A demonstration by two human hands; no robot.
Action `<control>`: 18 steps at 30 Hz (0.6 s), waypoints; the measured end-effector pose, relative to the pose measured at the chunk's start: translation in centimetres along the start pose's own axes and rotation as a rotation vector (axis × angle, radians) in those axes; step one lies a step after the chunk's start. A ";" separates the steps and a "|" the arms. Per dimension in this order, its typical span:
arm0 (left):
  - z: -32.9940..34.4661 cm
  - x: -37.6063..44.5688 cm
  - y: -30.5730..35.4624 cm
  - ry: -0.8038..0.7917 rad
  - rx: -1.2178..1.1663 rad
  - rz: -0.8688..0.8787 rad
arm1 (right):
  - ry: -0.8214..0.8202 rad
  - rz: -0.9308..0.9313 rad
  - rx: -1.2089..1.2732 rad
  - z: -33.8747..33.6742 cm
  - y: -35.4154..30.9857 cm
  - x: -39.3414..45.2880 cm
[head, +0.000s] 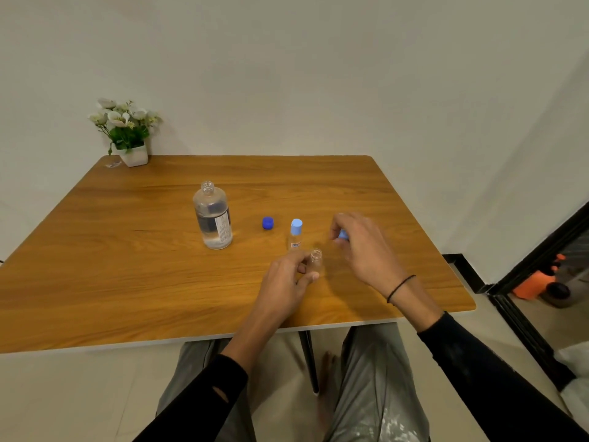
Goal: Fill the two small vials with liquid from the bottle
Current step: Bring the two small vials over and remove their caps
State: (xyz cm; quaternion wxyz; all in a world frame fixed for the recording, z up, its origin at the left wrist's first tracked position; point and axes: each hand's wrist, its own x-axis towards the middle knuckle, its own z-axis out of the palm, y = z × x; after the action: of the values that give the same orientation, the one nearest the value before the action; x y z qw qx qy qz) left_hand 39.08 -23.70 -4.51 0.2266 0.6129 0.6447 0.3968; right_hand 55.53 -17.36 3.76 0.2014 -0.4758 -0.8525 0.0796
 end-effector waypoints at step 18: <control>-2.7 4.3 -0.7 0.221 -0.067 -0.093 | -0.004 0.002 0.213 0.1 -1.2 6.0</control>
State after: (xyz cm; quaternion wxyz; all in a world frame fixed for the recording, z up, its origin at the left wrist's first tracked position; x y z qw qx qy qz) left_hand 35.94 -20.07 -2.69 0.1924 0.5269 0.6799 0.4724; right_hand 51.71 -12.90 5.68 0.2492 -0.4522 -0.8392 0.1708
